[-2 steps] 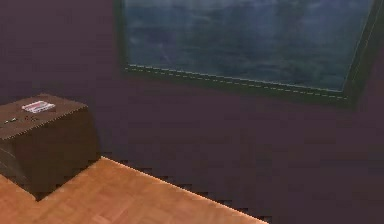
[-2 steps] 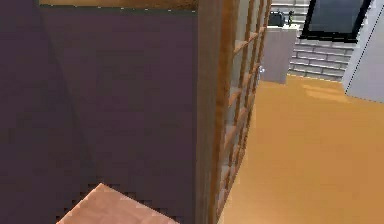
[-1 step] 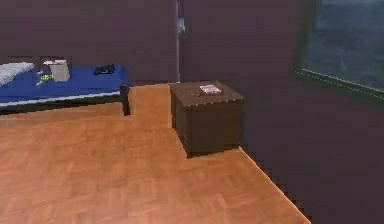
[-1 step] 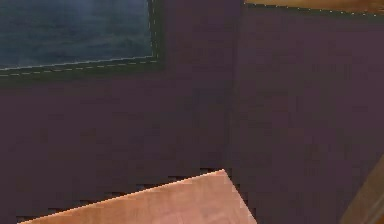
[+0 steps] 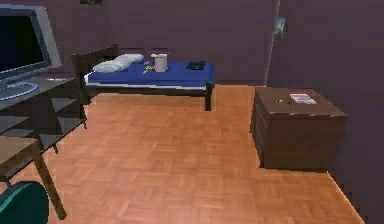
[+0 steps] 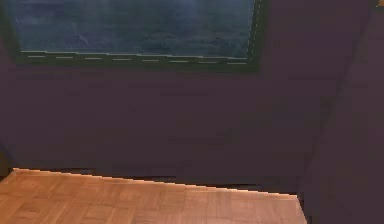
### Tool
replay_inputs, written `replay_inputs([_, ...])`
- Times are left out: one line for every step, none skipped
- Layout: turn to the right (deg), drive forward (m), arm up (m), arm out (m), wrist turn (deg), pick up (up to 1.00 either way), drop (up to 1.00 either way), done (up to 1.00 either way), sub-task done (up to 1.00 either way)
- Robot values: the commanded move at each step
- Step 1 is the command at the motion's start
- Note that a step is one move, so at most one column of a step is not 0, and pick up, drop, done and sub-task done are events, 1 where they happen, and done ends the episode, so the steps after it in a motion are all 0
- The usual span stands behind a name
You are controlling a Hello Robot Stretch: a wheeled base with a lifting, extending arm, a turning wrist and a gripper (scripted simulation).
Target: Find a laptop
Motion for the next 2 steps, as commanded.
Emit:
replay_inputs([0.0, 0.90, 0.00, 0.00, 0.0, 0.00, 0.00, 0.00, 0.00])
replay_inputs([-45.0, 0.00, 0.00, 0.00, 0.0, 0.00, 0.00, 0.00, 0.00])
